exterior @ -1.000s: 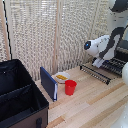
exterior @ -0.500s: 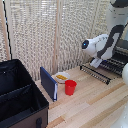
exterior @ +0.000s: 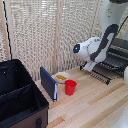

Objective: Gently stretch your hand towards the oven tray's handle, obtaining a firm grip, and draw it cautiously out of the oven. Transition your grip to the hot dog bowl, gingerly seizing the edge, and elevate it from the surface. Hover the bowl over the tray, delicately lower it, and temper your grip, establishing the bowl's equilibrium.

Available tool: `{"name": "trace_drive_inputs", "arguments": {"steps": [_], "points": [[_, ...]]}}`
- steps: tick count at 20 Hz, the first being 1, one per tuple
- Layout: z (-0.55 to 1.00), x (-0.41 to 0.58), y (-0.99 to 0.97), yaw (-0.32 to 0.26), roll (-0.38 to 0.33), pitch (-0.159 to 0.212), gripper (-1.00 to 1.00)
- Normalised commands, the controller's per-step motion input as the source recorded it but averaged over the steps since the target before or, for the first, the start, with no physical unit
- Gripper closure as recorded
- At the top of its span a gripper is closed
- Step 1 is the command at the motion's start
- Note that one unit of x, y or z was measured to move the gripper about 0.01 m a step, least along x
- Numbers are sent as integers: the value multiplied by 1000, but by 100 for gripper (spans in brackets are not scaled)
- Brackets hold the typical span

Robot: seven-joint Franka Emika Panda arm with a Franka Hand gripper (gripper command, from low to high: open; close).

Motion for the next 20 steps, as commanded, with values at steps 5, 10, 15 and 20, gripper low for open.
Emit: {"name": "trace_drive_inputs", "arguments": {"steps": [5, 10, 15, 20], "points": [[59, 81, 134, -17, 0, 6, -100], [382, 174, 138, -101, 34, -46, -100], [594, 159, 238, -180, 84, -27, -100], [595, 168, 290, -204, 92, -24, -100]]}}
